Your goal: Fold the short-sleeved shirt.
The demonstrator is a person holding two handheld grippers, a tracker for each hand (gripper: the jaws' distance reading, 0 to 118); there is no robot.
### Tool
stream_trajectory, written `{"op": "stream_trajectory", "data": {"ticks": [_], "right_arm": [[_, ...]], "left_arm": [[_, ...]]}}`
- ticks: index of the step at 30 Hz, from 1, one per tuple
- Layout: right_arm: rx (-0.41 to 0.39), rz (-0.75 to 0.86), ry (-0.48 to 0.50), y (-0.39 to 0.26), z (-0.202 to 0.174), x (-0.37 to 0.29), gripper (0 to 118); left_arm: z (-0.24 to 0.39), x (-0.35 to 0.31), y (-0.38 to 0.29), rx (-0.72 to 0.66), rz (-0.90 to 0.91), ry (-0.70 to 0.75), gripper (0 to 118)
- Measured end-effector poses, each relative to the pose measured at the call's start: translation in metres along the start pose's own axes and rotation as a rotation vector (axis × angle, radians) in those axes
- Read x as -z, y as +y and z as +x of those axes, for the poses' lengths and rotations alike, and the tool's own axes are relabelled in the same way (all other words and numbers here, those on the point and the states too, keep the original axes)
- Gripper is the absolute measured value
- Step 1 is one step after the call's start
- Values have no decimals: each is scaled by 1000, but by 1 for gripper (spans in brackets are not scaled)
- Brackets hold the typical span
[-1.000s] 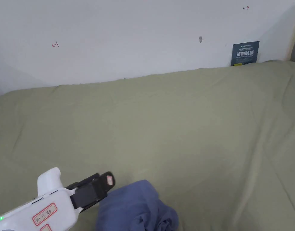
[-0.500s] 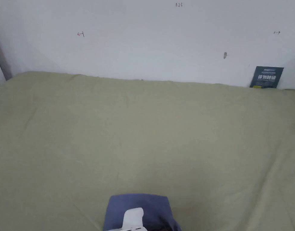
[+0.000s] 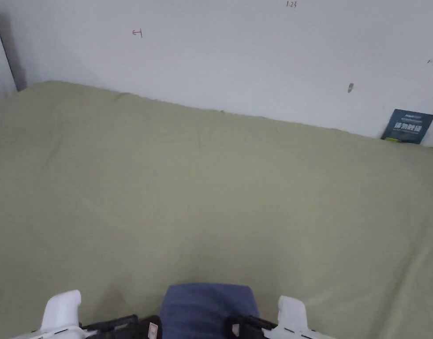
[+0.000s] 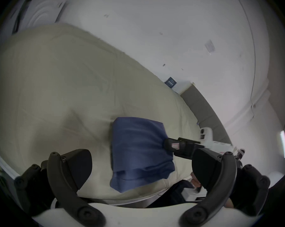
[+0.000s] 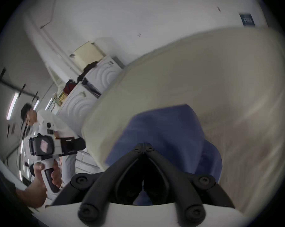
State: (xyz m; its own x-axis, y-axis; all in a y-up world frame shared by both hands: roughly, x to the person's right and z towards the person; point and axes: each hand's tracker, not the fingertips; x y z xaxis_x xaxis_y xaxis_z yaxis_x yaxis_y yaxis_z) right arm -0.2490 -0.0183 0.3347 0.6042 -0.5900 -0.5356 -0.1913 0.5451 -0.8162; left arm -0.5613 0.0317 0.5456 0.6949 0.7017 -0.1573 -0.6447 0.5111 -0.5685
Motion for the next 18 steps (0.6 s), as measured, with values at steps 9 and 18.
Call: {"op": "stream_trajectory", "data": {"ticks": [9, 18], "right_arm": [[218, 56, -23, -20, 18, -24, 0], [112, 105, 49, -21, -11, -67, 0]], "left_arm": [[-17, 123, -7, -227, -240, -155, 117], [-40, 121, 10, -151, -189, -51, 28]]}}
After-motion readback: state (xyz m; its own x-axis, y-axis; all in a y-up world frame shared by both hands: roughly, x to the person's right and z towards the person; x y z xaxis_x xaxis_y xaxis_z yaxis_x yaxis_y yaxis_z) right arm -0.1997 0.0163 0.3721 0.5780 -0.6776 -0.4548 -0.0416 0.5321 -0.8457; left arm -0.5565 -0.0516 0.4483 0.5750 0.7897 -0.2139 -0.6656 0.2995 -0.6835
